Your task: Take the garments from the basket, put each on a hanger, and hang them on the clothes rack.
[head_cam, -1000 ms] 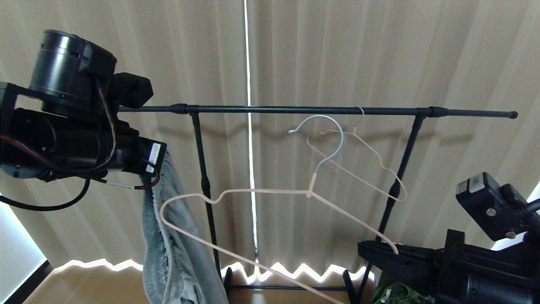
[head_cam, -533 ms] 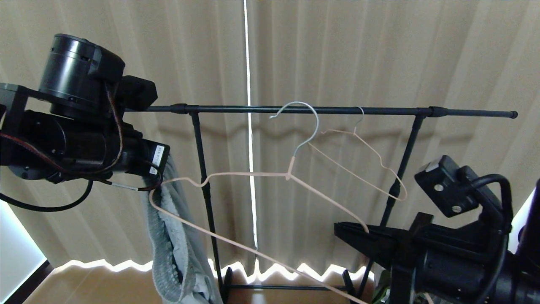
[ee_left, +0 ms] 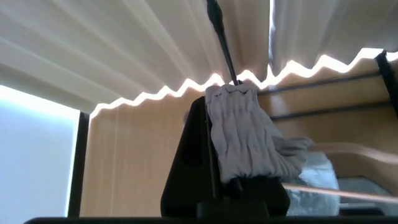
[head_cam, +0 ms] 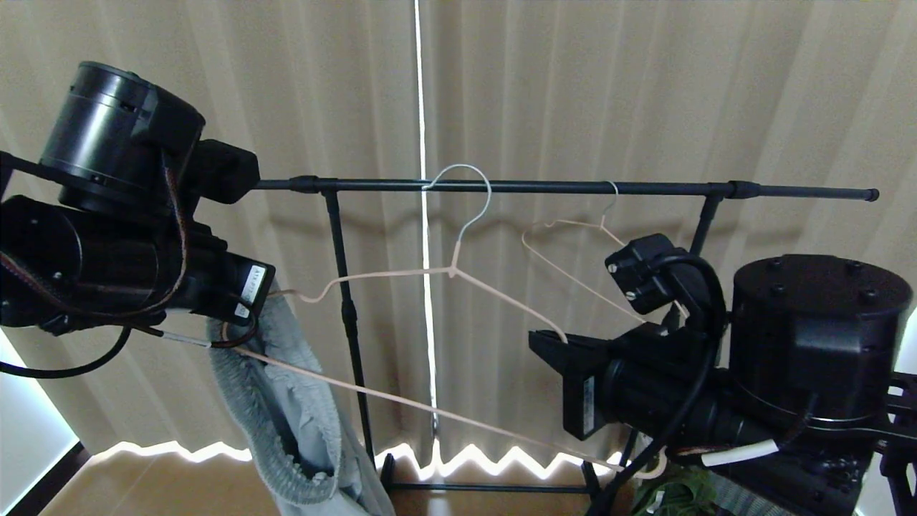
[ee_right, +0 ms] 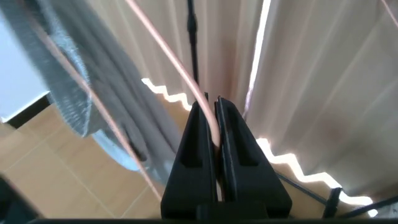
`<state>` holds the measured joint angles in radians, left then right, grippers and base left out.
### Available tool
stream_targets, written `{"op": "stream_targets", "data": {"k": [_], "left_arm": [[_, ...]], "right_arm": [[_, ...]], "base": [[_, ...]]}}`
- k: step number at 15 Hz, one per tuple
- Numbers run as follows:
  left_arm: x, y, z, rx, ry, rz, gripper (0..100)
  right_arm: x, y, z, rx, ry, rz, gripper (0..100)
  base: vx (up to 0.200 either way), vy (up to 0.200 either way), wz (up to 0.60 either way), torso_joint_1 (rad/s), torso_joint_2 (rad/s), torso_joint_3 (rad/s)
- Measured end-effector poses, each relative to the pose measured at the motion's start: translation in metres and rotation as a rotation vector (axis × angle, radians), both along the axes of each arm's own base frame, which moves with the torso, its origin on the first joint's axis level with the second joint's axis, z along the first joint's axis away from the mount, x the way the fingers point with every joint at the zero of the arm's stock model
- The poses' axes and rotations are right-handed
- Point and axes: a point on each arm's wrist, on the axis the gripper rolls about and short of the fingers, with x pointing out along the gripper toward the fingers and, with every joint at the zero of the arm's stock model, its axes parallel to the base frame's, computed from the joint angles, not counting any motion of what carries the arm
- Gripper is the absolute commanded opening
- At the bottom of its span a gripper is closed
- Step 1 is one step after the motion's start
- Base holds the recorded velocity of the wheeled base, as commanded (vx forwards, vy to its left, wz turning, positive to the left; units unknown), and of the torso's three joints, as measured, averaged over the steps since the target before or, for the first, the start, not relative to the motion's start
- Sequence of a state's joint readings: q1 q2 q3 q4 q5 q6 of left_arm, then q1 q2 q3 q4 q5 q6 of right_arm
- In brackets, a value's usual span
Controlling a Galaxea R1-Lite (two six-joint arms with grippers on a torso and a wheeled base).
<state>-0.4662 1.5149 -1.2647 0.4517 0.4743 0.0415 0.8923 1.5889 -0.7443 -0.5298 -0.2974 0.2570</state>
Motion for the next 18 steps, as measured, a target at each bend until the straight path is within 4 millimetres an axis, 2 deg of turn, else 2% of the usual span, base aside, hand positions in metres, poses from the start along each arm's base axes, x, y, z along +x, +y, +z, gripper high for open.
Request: {"op": "stream_targets", "data": {"k": [3, 12, 15, 18], "left_arm": [[0.000, 0.000, 0.002, -0.015, -0.011, 0.009, 0], [0.016, -0.006, 0.003, -0.082, -0.023, 0.061, 0], [0.019, -0.006, 0.001, -0.050, -0.031, 0.100, 0], [0.021, -0.001, -0.002, 0.003, -0.029, 0.141, 0]], "right_arm": [[0.003, 0.008, -0.002, -0.004, 0.001, 0.004, 0], [-0.048, 0.024, -0.003, 0.068, 0.085, 0.176, 0], [-0.052, 0.023, -0.008, 0.048, 0.102, 0.167, 0], [-0.041, 0.013, -0.013, 0.002, 0.113, 0.074, 0]], "base": [[0.000, 0.000, 0.00, 0.000, 0.00, 0.000], [0.000, 0.000, 0.00, 0.000, 0.00, 0.000], [0.000, 0.000, 0.00, 0.000, 0.00, 0.000], [0.000, 0.000, 0.00, 0.000, 0.00, 0.000]]}}
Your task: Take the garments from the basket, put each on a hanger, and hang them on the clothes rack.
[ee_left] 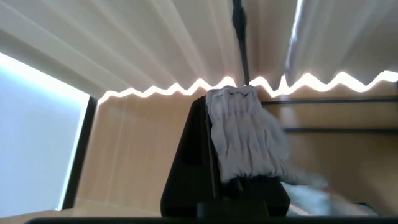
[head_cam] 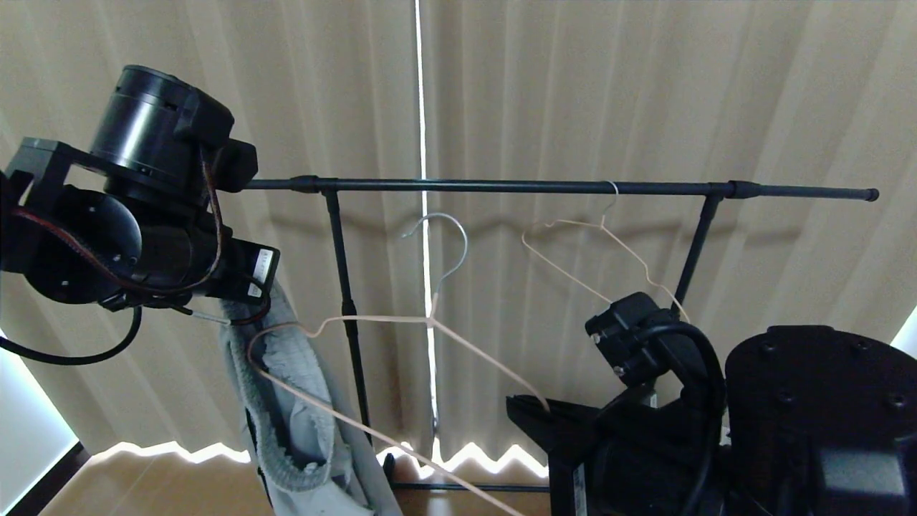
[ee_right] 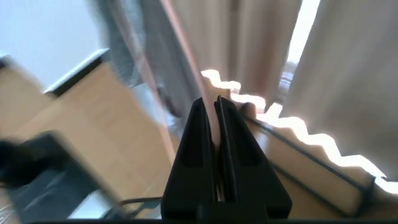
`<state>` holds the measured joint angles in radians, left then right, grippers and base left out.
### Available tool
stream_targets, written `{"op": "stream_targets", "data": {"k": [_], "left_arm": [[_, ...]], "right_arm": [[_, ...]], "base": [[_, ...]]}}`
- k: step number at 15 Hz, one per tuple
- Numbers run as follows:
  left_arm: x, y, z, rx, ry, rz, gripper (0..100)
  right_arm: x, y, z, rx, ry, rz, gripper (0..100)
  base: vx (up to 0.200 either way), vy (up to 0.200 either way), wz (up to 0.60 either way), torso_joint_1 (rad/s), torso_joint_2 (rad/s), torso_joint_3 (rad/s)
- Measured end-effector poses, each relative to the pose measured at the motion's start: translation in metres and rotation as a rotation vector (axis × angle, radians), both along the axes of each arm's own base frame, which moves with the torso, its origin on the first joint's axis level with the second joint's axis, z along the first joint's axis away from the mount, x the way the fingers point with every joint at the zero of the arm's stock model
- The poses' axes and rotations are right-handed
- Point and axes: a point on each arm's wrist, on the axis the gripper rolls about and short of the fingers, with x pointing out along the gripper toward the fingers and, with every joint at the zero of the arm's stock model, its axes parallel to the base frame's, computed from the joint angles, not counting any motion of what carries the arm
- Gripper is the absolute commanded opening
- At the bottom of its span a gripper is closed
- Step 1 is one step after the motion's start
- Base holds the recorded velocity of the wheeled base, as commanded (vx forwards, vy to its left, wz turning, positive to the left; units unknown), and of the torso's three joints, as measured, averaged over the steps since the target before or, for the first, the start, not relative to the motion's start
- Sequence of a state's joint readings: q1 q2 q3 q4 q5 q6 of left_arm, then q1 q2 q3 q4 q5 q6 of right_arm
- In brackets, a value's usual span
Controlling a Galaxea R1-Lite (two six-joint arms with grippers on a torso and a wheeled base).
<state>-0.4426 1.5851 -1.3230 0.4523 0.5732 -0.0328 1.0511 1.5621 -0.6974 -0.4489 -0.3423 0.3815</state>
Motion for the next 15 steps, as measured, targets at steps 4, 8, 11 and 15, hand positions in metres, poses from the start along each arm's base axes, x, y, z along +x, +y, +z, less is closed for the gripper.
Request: {"op": "stream_targets", "data": {"k": [4, 8, 11, 15], "left_arm": [[-0.001, 0.001, -0.003, 0.013, 0.013, -0.001, 0], [-0.004, -0.005, -0.005, 0.012, 0.017, -0.026, 0], [-0.004, -0.009, 0.000, -0.003, -0.006, -0.034, 0], [-0.003, -0.010, 0.009, -0.026, -0.034, -0.028, 0]], "right_arm": [[0.017, -0.006, 0.006, 0.019, -0.018, -0.075, 0], [0.031, 0.002, 0.017, 0.069, -0.043, -0.096, 0], [0.029, 0.009, 0.012, 0.068, -0.039, -0.074, 0], [0.027, 0.014, 0.000, 0.059, -0.022, -0.061, 0]], "base": [[0.000, 0.000, 0.00, 0.000, 0.00, 0.000], [0.000, 0.000, 0.00, 0.000, 0.00, 0.000], [0.000, 0.000, 0.00, 0.000, 0.00, 0.000], [0.000, 0.000, 0.00, 0.000, 0.00, 0.000]]}}
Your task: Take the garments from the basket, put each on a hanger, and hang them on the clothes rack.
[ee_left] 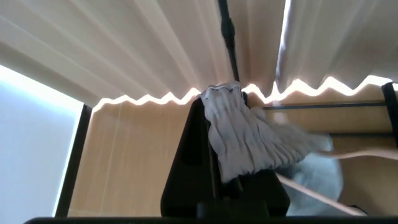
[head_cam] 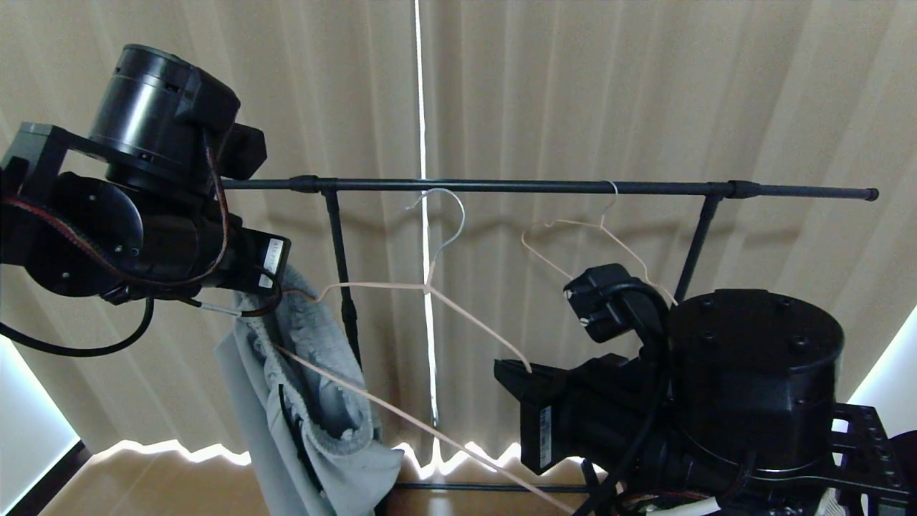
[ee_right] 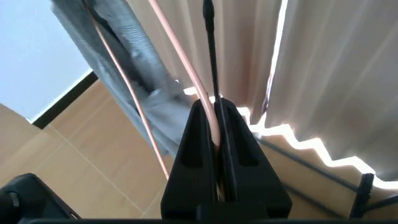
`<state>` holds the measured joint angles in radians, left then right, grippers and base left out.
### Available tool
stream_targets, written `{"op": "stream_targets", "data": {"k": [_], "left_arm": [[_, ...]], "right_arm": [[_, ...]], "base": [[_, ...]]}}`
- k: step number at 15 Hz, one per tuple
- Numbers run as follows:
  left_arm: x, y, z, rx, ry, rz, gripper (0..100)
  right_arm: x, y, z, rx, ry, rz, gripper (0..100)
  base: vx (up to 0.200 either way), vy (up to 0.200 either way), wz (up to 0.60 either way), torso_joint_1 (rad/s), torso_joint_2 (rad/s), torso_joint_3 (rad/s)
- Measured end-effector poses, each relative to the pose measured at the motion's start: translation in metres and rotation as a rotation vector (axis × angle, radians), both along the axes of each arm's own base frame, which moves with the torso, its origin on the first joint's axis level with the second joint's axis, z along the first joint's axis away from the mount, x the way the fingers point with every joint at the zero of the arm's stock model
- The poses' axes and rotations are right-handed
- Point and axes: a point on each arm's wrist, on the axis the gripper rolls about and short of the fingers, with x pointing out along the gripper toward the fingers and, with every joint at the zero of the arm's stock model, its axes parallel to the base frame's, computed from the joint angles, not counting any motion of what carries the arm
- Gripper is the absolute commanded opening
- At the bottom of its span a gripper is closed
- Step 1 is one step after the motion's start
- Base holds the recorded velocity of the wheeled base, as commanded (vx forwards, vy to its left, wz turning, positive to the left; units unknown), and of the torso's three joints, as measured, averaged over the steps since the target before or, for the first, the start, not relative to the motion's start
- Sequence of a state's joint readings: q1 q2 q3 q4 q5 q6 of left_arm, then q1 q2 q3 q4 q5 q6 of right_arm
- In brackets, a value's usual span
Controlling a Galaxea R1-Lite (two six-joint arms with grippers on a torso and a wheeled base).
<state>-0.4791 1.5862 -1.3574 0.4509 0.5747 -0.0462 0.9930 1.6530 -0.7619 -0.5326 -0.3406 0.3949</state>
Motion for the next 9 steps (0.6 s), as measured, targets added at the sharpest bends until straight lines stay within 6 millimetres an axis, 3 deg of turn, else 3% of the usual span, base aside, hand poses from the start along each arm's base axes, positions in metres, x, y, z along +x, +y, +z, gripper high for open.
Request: {"op": "stream_targets", "data": {"k": [5, 9], "left_arm": [[-0.003, -0.003, 0.000, -0.007, 0.001, -0.007, 0], [-0.022, -0.019, 0.008, -0.022, -0.027, -0.096, 0]], "right_arm": [[0.009, 0.015, -0.009, 0.055, -0.049, 0.001, 0], [0.016, 0.026, -0.019, 0.033, -0.040, 0.003, 0]], "base": [[0.000, 0.000, 0.00, 0.000, 0.00, 0.000], [0.000, 0.000, 0.00, 0.000, 0.00, 0.000]]}}
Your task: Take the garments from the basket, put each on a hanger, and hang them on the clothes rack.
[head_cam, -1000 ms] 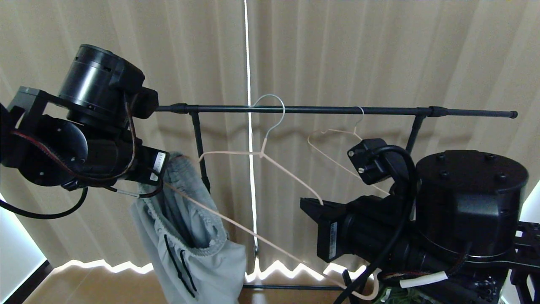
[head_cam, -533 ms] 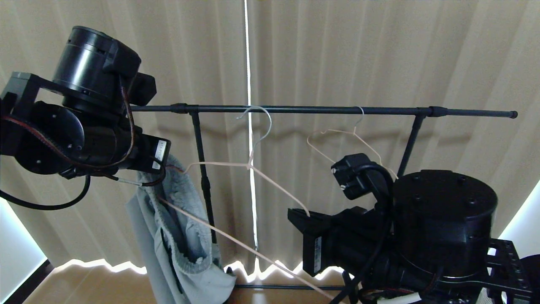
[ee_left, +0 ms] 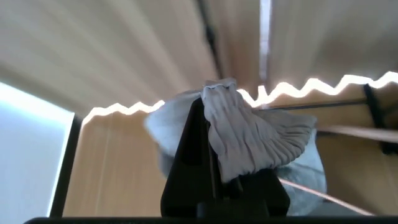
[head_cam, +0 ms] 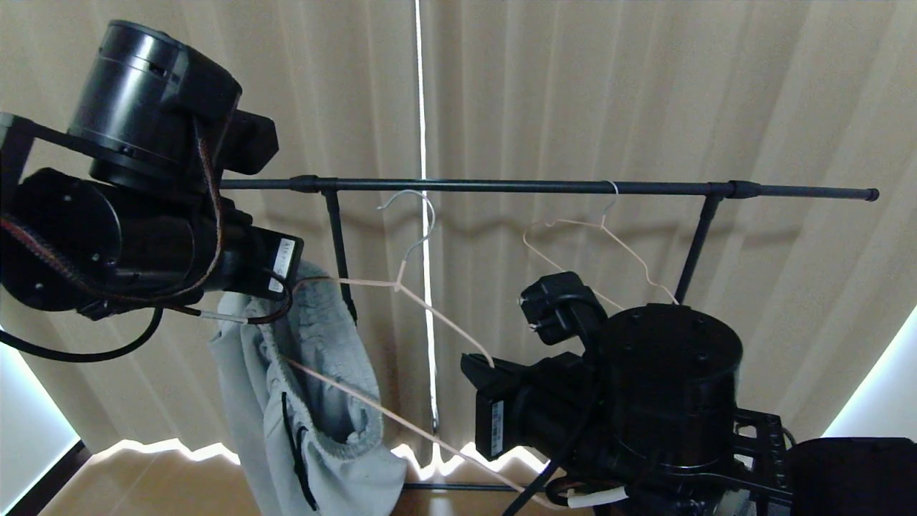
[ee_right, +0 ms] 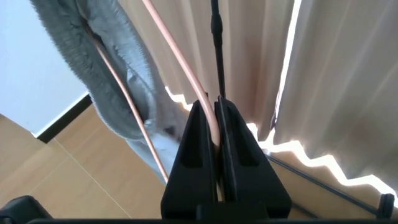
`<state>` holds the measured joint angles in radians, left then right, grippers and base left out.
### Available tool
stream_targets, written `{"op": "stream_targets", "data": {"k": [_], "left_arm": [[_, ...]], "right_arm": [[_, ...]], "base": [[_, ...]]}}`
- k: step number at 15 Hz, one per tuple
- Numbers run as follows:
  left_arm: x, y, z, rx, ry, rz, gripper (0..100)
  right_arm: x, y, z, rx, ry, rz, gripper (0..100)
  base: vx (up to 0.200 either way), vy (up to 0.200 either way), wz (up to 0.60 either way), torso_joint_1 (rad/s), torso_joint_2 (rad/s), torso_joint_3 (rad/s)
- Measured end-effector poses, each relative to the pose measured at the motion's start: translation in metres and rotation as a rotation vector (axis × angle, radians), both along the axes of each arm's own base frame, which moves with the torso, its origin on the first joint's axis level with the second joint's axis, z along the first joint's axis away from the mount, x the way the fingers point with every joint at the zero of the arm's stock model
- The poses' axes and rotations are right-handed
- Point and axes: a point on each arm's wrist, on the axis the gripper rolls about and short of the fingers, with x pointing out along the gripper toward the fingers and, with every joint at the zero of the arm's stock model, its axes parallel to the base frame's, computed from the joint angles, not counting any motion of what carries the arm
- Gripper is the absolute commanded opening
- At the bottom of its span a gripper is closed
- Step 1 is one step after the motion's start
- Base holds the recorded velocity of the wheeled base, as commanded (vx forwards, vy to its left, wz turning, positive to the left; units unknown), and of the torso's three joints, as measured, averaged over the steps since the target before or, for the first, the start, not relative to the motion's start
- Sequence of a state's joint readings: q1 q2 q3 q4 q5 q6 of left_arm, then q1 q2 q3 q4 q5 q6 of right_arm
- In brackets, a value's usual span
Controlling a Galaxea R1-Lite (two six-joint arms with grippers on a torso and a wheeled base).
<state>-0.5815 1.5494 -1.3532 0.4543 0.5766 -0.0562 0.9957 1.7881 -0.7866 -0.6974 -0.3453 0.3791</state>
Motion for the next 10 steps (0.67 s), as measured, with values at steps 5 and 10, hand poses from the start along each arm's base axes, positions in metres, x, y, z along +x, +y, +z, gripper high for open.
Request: {"op": "stream_targets", "data": {"k": [5, 10], "left_arm": [[-0.028, -0.028, 0.006, 0.036, -0.020, -0.196, 0], [-0.038, -0.033, 0.010, 0.031, 0.002, -0.387, 0]], "right_arm": [[0.006, 0.000, -0.001, -0.025, -0.016, -0.007, 0], [0.010, -0.018, 0.009, -0.053, -0.068, -0.034, 0]], "base": [[0.000, 0.000, 0.00, 0.000, 0.00, 0.000], [0.000, 0.000, 0.00, 0.000, 0.00, 0.000]]}}
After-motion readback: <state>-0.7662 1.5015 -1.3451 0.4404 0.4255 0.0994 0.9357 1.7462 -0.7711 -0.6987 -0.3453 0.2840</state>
